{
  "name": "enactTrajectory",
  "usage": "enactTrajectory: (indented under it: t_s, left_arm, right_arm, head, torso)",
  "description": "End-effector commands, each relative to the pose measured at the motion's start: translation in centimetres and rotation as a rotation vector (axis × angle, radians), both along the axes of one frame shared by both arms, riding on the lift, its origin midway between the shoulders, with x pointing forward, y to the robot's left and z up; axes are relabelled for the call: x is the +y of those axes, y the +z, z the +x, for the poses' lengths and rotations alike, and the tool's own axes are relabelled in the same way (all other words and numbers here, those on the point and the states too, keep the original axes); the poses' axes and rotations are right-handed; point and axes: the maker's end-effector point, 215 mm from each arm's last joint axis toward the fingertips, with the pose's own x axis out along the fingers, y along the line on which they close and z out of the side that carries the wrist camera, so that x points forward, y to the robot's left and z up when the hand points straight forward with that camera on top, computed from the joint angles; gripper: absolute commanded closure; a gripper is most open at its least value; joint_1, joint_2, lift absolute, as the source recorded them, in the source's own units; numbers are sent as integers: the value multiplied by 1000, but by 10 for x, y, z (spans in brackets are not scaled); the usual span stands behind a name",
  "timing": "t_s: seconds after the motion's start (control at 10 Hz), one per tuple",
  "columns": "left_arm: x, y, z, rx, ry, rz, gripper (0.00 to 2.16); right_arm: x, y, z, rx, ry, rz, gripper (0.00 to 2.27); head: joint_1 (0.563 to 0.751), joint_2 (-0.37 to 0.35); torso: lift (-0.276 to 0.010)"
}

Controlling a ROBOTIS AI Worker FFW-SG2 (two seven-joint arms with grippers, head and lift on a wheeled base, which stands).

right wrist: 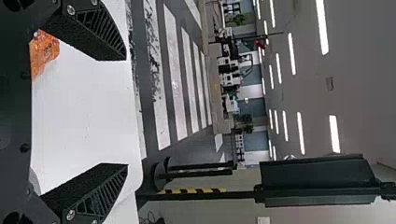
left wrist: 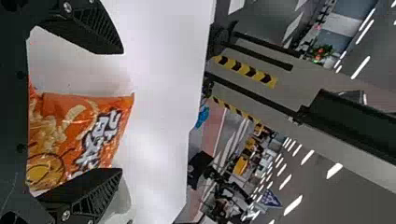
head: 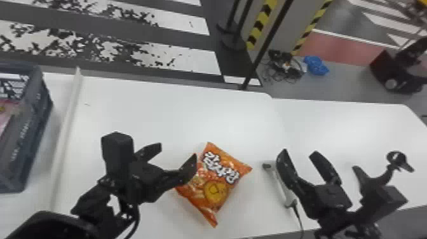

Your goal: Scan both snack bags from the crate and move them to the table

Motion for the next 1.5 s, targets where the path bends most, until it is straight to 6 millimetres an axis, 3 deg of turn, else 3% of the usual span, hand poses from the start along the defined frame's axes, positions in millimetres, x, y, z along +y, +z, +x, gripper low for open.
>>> enactTrajectory:
  t_s: [0.0, 0.4, 0.5, 0.6, 0.7, 1.0, 1.1, 1.2, 1.4]
  left_arm:
    - [46, 24, 6, -74, 65, 64, 36]
    - [208, 85, 8, -238, 346, 253, 60]
    - [234, 93, 4, -243, 390, 257, 63]
    - [253, 99, -2, -236, 414, 246, 63]
    - [266, 102, -9, -232, 433, 249, 63]
    - [315, 96, -25, -188, 487, 249, 63]
    - [323, 93, -30, -167, 498, 225, 63]
    - [326, 86, -35, -147, 498, 211, 63]
    - [323, 74, -38, -123, 488, 196, 63]
  right_arm:
    - [15, -14, -3, 51, 55, -31, 120]
    - [79, -38, -6, 91, 236, -26, 120]
    - [105, -45, -11, 99, 296, -46, 120]
    - [126, -46, -17, 84, 344, -86, 120]
    - [147, -53, -25, 96, 395, -103, 120]
    - [232, -61, -58, -16, 583, -223, 107]
    - [270, -80, -71, -9, 672, -353, 113]
    - [293, -96, -81, -1, 688, -440, 113]
    - [300, -120, -79, 71, 657, -484, 117]
  head:
    - [695, -350]
    - [695, -350]
    - [695, -311]
    - [695, -223]
    - [695, -191]
    - [695, 28]
    - [695, 111]
    - [695, 155]
    - [695, 287]
  torso:
    - [-87]
    - [-87]
    - [-87]
    - [-87]
    - [-87]
    - [-87]
    - [-87]
    - [-87]
    - [-87]
